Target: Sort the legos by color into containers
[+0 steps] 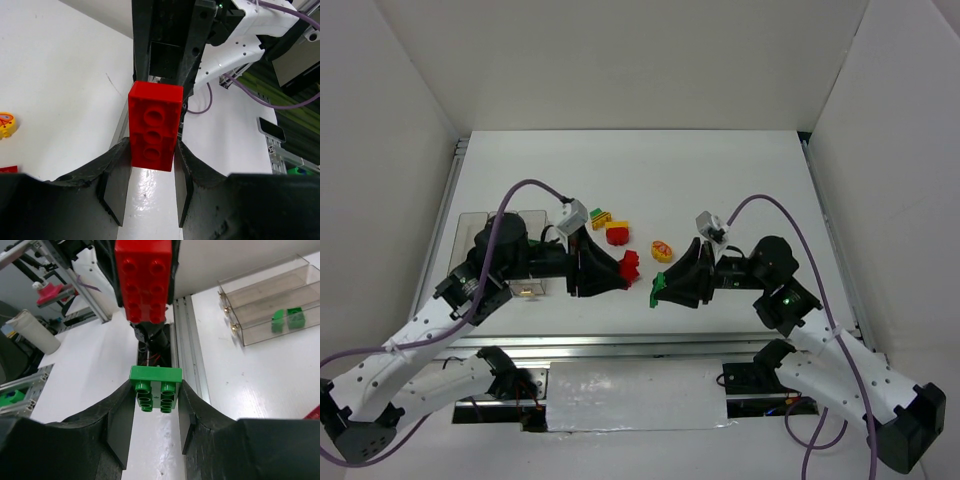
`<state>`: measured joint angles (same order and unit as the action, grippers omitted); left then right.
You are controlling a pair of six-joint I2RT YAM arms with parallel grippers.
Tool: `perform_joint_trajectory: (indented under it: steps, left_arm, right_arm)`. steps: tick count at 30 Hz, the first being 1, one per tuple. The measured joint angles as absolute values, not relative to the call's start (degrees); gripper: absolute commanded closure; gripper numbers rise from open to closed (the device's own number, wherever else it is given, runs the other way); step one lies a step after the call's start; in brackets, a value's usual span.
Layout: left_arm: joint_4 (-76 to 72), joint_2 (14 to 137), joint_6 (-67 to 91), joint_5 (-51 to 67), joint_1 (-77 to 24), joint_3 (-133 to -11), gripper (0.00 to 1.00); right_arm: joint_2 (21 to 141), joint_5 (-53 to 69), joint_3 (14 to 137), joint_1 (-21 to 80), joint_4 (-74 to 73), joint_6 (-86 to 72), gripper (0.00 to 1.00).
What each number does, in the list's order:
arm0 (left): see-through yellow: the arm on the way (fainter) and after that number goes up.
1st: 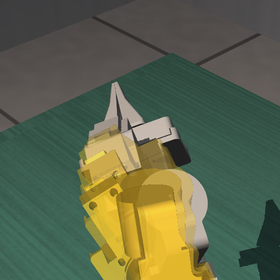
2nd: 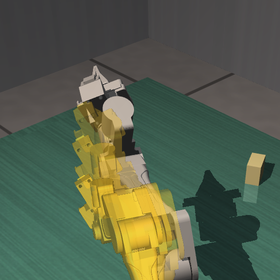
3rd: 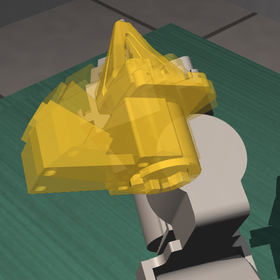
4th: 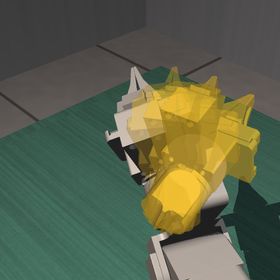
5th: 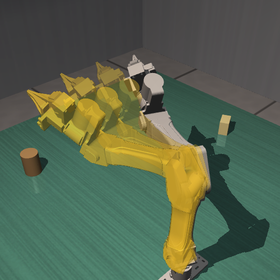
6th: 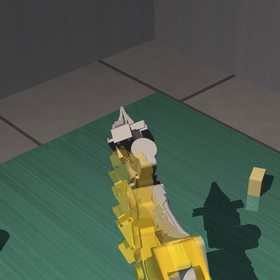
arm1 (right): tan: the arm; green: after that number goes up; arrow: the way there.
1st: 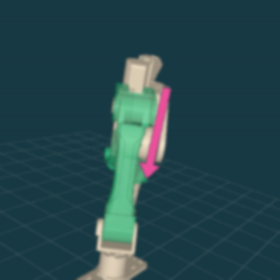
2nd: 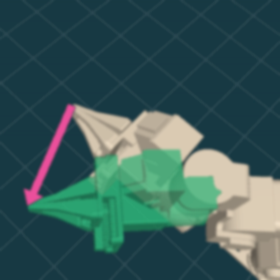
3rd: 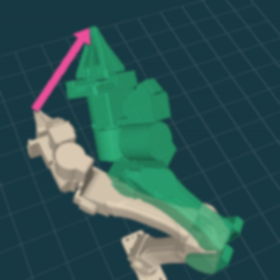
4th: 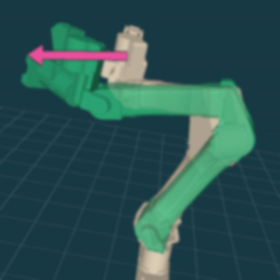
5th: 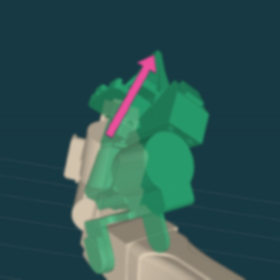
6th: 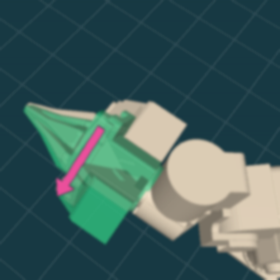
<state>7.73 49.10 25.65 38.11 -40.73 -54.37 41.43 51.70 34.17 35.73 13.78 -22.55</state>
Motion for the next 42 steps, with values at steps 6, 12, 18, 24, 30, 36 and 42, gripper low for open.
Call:
perform_joint_trajectory:
  steps: [6, 12, 18, 24, 30, 36, 42]
  left_arm:
    - [18.7, 49.1, 22.2, 27.16, -36.71, -59.72, 1.0]
    - [34.3, 53.63, 20.97, -5.74, -27.03, -66.74, 1.0]
    - [35.11, 55.72, 16.38, -20.82, -11.35, -59.99, 1.0]
    - [30.55, 68.51, 11.53, -21.74, -0.14, -60.9, 1.0]
    - [26.37, 79.48, 10.26, -18.83, 3.57, -60.64, 0.88]
    - [22.44, 79.81, 10.46, -15.31, 6.39, -57.08, 0.57]
    - [21.56, 82.96, 10.68, -13.63, 7.01, -56.84, 0.29]
  right_arm:
    - [40.71, 47.31, 34.15, 34.44, 9.69, -20.62, 1.0]
    - [38.39, 41.6, 34.15, 34.24, 5.72, -18.72, 1.0]
    - [40.27, 40.71, 34.04, 34.24, 4.95, -18.15, 1.0]
    - [40.73, 42.17, 32.03, 34.24, 6.79, -18.61, 1.0]
    - [39.94, 43.51, 31.14, 34.24, 7.27, -18.59, 1.0]
    - [39.86, 44.82, 30.68, 34.24, 8.45, -18.79, 1.0]
    - [43.35, 45.19, 30.68, 34.24, 10.24, -19.75, 1.0]
